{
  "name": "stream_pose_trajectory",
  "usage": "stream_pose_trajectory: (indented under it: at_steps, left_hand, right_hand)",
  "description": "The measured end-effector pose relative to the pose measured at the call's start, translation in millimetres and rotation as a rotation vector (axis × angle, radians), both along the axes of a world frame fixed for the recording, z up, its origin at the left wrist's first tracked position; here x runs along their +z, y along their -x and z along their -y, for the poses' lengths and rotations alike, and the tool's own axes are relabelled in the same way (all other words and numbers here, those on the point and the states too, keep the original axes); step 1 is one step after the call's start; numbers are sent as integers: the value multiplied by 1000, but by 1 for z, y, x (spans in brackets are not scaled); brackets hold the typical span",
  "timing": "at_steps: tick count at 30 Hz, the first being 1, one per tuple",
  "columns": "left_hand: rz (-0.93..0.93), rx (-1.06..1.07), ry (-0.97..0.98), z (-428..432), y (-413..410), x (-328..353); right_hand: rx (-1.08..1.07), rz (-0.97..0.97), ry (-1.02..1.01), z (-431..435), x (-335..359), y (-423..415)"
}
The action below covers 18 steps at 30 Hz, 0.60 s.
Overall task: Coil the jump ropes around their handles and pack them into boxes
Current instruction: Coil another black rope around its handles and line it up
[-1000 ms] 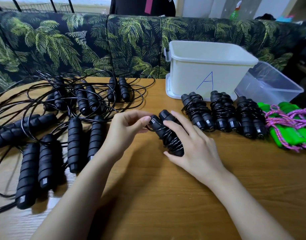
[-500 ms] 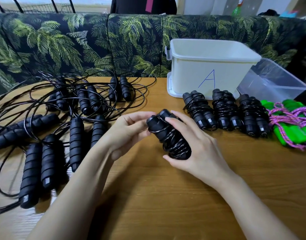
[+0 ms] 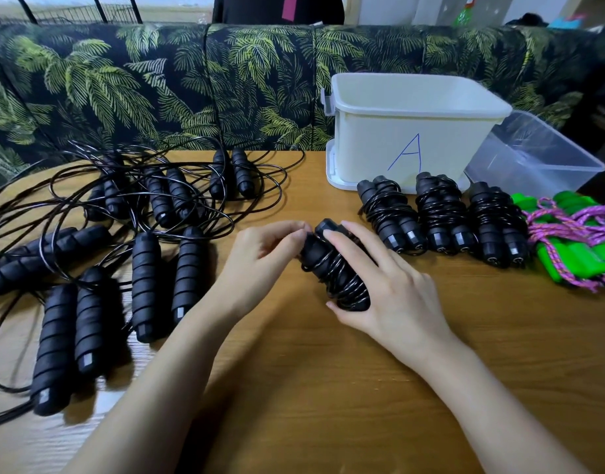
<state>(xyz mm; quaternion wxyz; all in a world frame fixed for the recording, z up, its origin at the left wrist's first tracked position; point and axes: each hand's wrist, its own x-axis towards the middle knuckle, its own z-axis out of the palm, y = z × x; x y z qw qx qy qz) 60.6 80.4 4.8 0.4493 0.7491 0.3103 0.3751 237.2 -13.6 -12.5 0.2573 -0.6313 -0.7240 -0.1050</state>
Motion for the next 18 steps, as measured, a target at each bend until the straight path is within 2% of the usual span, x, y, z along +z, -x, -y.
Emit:
stream_pose_trajectory:
  at_steps: [3, 7, 11, 18]
  left_hand:
    - [-84, -7, -46, -1, -2, -3]
    - [-80, 17, -62, -5, -3, -8]
    - [-24, 9, 33, -5, -3, -10]
    - [145, 68, 247, -2, -6, -8]
  right_hand:
    - [-62, 55, 17, -1, -3, 3]
    - [-108, 75, 45, -1, -7, 7]
    - [-75, 66, 64, -1, -6, 7]
    - [-48, 57, -28, -3, -4, 5]
